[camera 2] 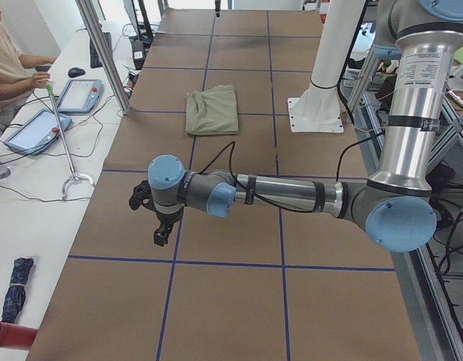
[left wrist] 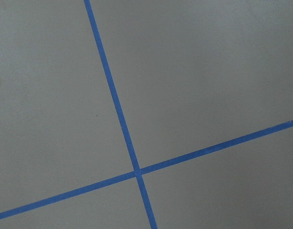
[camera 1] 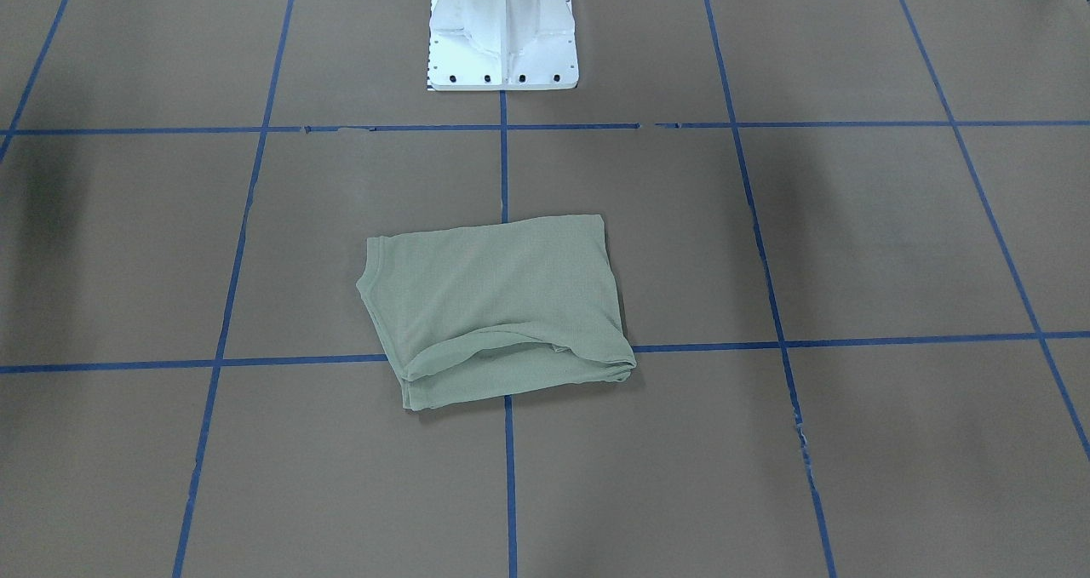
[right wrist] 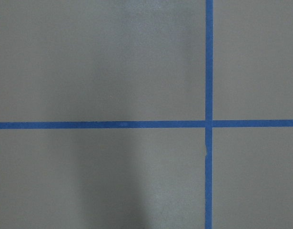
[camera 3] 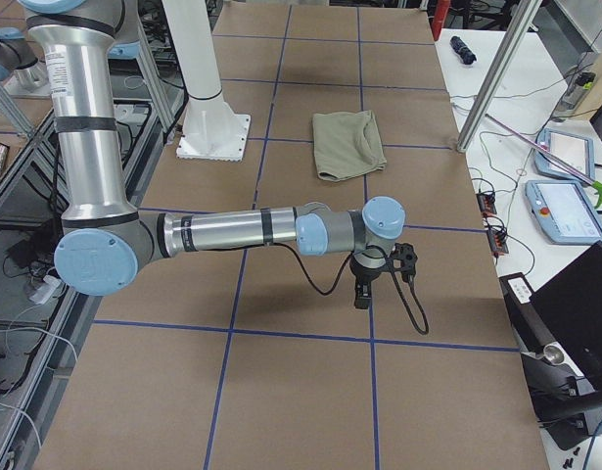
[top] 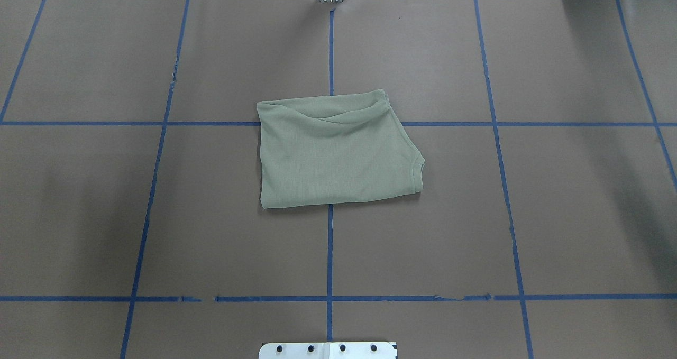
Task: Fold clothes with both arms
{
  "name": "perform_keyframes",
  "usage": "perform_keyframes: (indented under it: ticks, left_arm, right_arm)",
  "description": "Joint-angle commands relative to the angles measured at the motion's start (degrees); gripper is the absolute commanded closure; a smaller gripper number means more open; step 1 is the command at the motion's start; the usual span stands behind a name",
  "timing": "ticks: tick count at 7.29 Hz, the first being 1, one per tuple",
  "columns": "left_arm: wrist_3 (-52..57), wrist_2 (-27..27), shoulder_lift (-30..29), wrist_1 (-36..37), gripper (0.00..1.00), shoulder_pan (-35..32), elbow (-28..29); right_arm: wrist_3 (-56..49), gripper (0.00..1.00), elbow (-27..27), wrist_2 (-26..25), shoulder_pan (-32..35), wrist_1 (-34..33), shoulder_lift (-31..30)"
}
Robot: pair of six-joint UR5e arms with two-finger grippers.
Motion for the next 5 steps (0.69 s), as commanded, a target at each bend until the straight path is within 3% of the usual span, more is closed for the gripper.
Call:
perform_keyframes:
  ticks: [1,5]
  left_arm:
    - [-0.2,0.1,0.1,0.4,0.0,0.0,0.4]
    - [-0.4,0.3,-0.1,5.0,0.0,-0.1,-0.1]
  right_arm:
    - [0.0,0.0,0.1,0.0,0.0,0.1,-0.3]
    - [0.0,0.0,0.0,0.0,0.0,0.1,-0.3]
